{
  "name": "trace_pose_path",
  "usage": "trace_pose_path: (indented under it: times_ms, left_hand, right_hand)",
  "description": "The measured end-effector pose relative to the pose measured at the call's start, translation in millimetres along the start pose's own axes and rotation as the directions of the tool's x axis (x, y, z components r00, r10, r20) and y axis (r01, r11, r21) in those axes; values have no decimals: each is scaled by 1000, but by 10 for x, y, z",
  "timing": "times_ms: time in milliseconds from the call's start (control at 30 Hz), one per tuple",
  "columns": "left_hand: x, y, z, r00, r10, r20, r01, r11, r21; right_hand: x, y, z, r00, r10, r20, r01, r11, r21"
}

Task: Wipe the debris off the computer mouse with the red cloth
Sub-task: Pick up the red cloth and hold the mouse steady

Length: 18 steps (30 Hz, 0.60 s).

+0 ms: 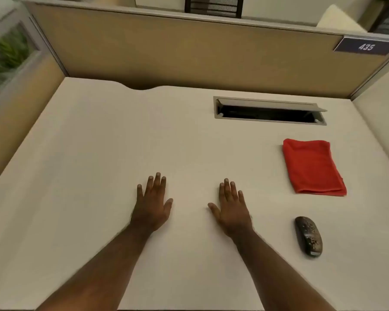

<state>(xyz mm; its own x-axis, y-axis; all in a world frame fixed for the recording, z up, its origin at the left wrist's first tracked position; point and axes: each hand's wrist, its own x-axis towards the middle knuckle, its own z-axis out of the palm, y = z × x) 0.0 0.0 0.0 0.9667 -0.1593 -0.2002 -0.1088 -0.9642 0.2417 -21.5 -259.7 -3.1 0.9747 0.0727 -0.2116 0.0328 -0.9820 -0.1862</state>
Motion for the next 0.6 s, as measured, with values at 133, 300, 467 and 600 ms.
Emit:
trace_pose_path:
  times_ms: [133,300,467,600]
  left_hand:
    - [-11,-22,15,995,-84,43,82,995,58]
    - [12,-34,30,995,-80,66,75,995,71]
    - [64,52,61,994,-99,42,96,992,80]
    - [182,307,44,997,-77,32,75,995,63]
  right_hand:
    - [-8,4,73,999,17,29,-16,999,-33]
    - [8,33,84,999,4,45,-5,1000,15]
    - [158,267,-130,1000,-4,6,4,1000,9]
    - [361,685,-467,996,57,-72,-60,997,-43]
